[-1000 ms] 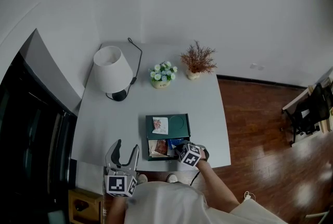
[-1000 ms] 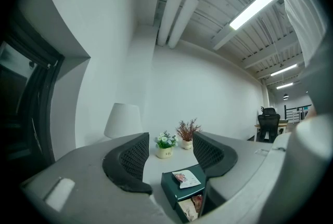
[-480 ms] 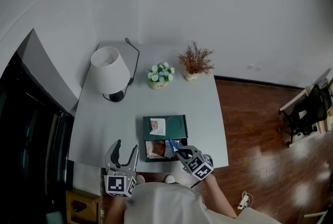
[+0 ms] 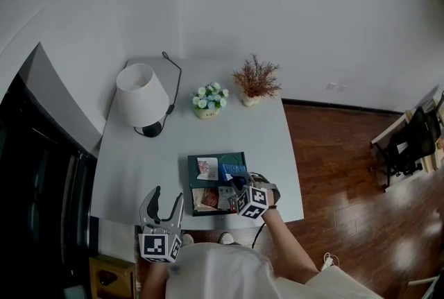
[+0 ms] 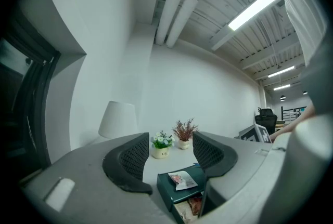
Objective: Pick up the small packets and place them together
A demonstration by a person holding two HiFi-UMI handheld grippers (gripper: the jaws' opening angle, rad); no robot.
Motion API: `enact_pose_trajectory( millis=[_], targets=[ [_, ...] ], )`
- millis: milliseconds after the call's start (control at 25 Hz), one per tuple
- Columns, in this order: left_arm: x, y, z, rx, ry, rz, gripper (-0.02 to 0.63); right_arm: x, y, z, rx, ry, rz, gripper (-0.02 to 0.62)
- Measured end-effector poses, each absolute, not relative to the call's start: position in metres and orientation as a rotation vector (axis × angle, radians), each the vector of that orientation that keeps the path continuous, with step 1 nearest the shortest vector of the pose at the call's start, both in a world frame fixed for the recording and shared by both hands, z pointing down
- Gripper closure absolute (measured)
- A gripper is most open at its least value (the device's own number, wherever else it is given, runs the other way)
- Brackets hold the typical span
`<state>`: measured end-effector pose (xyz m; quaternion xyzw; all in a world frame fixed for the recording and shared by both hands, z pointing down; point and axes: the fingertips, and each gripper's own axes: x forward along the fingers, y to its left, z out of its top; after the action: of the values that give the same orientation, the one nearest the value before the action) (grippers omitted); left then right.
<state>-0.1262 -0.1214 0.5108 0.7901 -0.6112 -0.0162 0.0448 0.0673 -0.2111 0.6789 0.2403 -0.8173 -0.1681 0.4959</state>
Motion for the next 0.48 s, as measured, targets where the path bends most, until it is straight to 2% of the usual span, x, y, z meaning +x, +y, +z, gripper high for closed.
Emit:
enact_pose_trajectory(
  millis=[480],
  targets=[
    [-0.142,-0.115,0.514,2.351,-1.925,-0.056,0.341,0.061,-0.236,0.734,0.454,-1.869,-0.377,0.529]
  ],
)
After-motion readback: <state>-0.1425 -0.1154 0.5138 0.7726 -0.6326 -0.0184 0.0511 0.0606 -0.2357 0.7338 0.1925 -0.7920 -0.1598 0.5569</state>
